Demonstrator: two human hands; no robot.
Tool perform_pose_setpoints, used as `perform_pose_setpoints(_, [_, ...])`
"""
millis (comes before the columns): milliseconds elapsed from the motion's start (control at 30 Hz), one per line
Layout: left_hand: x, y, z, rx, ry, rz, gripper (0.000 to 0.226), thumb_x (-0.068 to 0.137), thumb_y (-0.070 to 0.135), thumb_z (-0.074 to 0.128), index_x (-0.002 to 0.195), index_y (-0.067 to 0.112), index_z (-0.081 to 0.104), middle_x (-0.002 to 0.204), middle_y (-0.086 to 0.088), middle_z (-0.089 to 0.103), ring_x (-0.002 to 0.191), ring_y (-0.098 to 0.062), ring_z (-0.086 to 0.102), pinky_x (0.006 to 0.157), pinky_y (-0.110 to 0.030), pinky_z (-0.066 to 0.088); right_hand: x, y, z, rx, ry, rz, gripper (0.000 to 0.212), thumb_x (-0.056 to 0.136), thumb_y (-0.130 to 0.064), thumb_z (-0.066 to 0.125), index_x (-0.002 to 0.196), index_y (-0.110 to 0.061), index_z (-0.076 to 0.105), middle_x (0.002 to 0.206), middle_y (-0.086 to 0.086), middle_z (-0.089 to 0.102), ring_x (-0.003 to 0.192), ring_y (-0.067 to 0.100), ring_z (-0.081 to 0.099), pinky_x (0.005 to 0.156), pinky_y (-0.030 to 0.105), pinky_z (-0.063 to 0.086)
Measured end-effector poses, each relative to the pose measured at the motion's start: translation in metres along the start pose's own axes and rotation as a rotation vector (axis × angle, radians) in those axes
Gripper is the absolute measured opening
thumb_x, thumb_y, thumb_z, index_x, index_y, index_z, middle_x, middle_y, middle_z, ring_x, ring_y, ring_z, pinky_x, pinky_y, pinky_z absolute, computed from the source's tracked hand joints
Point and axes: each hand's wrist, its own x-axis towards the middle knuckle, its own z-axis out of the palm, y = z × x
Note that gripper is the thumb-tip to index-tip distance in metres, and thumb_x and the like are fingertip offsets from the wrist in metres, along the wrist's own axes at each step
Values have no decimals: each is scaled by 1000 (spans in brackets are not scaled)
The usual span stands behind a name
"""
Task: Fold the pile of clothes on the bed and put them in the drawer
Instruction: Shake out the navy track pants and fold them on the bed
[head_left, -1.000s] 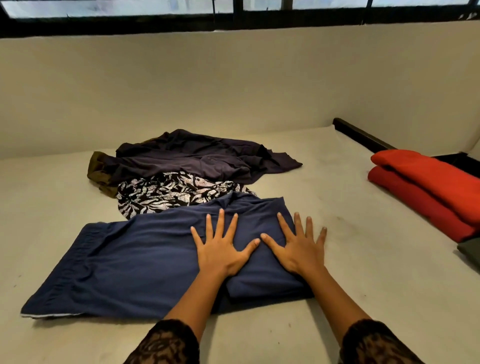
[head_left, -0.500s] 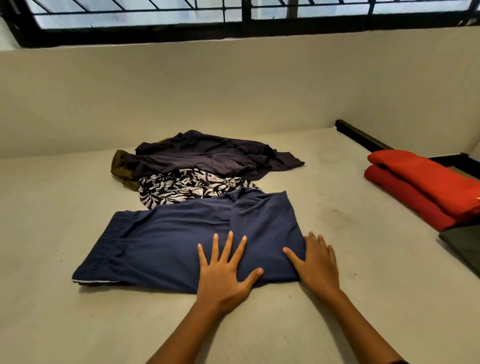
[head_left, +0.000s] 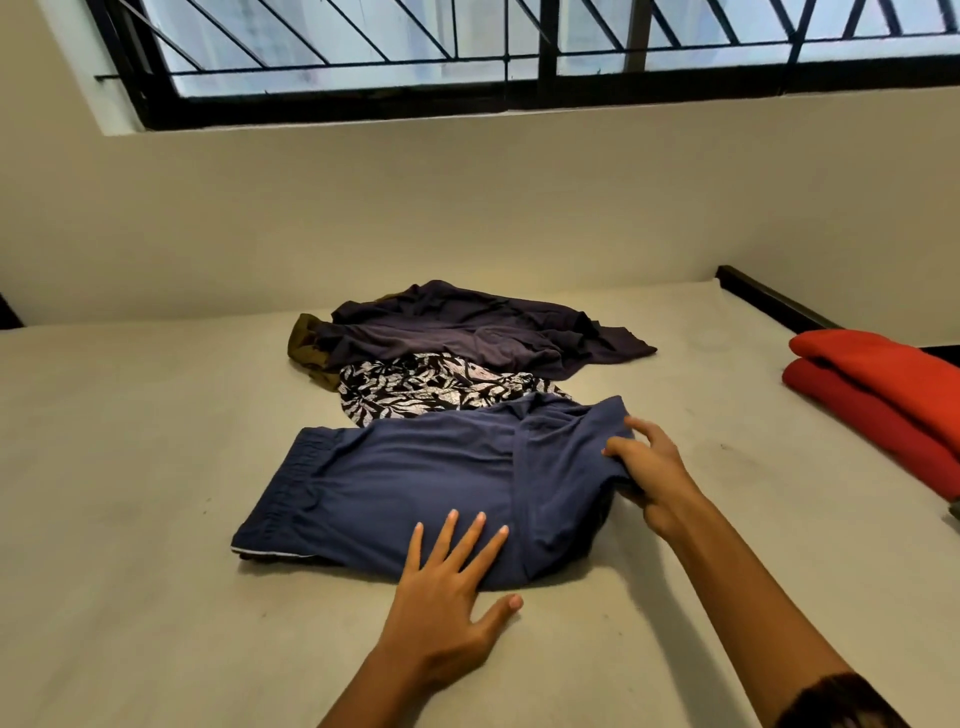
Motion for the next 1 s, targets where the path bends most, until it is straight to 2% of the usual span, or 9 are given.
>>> perform_pose_setpoints(133, [-13, -52, -3, 21, -14, -14, 64, 90, 71, 15, 147, 42, 18, 154, 12, 18, 144, -24, 13, 111, -44, -2, -11, -23, 64, -295, -140, -294, 55, 85, -5, 56, 137, -16, 45, 133, 9, 51, 102, 21, 56, 84, 31, 48])
perform_pose_setpoints(267, [-25, -75, 5, -57, 19, -89, 65, 94, 64, 20, 148, 28, 24, 152, 4, 27, 143, -19, 14, 113, -40, 2, -38, -7, 128, -908, -317, -510, 65, 86, -18, 53, 146, -25, 31, 143, 6, 45, 118, 28, 52, 94, 33, 42])
perform_pose_setpoints(400, [-23, -72, 10, -150, 105, -137, 76, 93, 65, 20, 145, 11, 32, 151, -2, 30, 144, -14, 11, 115, -38, 3, -50, 38, 156, -1154, -531, -499, 59, 94, -38, 45, 148, -29, 23, 143, 8, 43, 126, 30, 44, 99, 38, 38])
perform_pose_setpoints(567, [-24, -74, 19, -208, 228, -157, 77, 92, 65, 24, 149, 14, 17, 152, -6, 29, 142, -19, 16, 115, -36, 6, -36, 52, 142, -1036, -141, -698, 34, 99, -33, 38, 125, -16, 52, 119, 9, 62, 110, 28, 53, 84, 35, 41])
perform_pose_setpoints(667, [-24, -74, 20, -201, 272, -88, 71, 93, 65, 24, 150, 27, 7, 152, 2, 28, 143, -17, 14, 114, -42, 5, -13, 60, 129, -1271, -174, -711, 55, 97, -45, 33, 143, -14, 34, 152, 11, 30, 138, 27, 25, 111, 39, 20])
perform_pose_setpoints(733, [-21, -71, 11, -343, 311, -119, 68, 90, 67, 23, 149, 36, 11, 148, 9, 34, 141, -11, 19, 117, -36, 1, -6, 76, 125, -1423, -297, -682, 87, 81, -76, -2, 151, -24, 4, 159, 8, -5, 145, 27, -7, 114, 45, -10])
perform_pose_setpoints(800, [-9, -64, -4, -602, 332, -339, 70, 83, 71, 24, 144, 37, 30, 129, 14, 53, 131, -9, 36, 114, -29, 12, -1, 94, 123, -1479, -356, -694, 106, 51, -79, -37, 145, -35, -16, 157, 5, -17, 143, 27, -19, 107, 47, -22])
perform_pose_setpoints(900, [28, -59, -26, -698, 331, -539, 55, 88, 61, 34, 121, 24, 58, 99, 7, 64, 107, -19, 56, 91, -27, 35, -4, 104, 119, -1482, -372, -716, 93, 46, -76, -40, 132, -44, -27, 151, -1, -28, 140, 25, -25, 103, 50, -26])
perform_pose_setpoints(1000, [82, -61, -31, -821, 137, -681, 47, 93, 45, 49, 129, 15, 47, 121, -6, 61, 116, -26, 53, 90, -31, 40, -5, 108, 117, -1458, -372, -720, 88, 49, -78, -38, 131, -49, -27, 145, -5, -32, 140, 24, -26, 104, 51, -26])
